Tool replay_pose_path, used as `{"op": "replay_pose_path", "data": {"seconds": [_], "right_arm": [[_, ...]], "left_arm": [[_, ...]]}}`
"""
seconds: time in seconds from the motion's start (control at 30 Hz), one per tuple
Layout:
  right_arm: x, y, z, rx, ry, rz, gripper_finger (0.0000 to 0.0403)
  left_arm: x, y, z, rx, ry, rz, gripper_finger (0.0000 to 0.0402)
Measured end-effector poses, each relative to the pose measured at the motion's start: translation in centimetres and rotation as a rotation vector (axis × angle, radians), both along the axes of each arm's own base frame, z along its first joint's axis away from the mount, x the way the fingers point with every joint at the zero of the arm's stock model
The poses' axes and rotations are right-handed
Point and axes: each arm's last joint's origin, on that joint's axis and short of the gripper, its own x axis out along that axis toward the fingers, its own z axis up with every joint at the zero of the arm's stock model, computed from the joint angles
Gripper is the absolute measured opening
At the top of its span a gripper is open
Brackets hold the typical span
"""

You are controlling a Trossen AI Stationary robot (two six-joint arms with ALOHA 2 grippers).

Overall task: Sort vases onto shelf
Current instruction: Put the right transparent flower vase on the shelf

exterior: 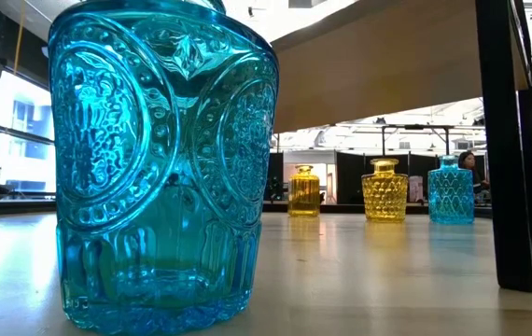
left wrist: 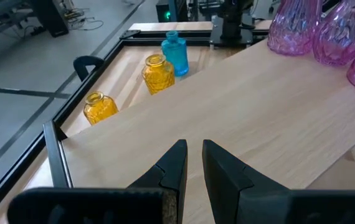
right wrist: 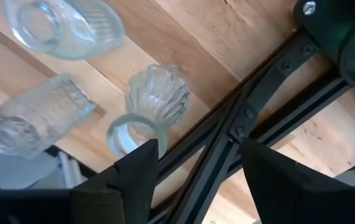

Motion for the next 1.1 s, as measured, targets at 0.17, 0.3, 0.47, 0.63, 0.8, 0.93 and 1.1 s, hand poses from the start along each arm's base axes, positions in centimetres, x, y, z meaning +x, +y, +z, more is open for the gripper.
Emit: {"op": "replay_pose_path", "data": {"seconds": [0.17, 0.3, 0.47, 0.63, 0.8, 0.93, 1.1], "right_arm": [[0.2, 1.0, -0.8, -0.031, 0.008, 0.016, 0.0209], [0.6, 1.8, -1.2, -0.036, -0.017, 0.018, 0.0209], [0.9, 2.4, -1.7, -0.044, -0.015, 0.018, 0.0209], [1.1, 2.8, -2.2, -0.068, -0.007, 0.018, 0.0209], [1.5, 3.5, -3.1, -0.107, 0.007, 0.041, 0.0209], [1.7, 4.0, -3.7, -0.124, 0.016, 0.046, 0.0209], [1.9, 4.3, -3.8, -0.113, 0.01, 0.045, 0.0193]], "left_arm": [[0.0, 0.0, 0.0, 0.0, -0.002, 0.002, 0.0044], [0.0, 0.0, 0.0, 0.002, -0.005, 0.007, 0.0044], [0.0, 0.0, 0.1, 0.001, -0.01, 0.008, 0.0044], [0.0, 0.0, 0.1, 0.001, -0.01, 0.008, 0.0044], [0.0, 0.0, 0.1, 0.002, -0.01, 0.008, 0.0044], [0.0, 0.0, 0.1, 0.002, -0.01, 0.007, 0.0044], [0.0, 0.0, 0.1, 0.01, -0.007, 0.003, 0.0044]]}}
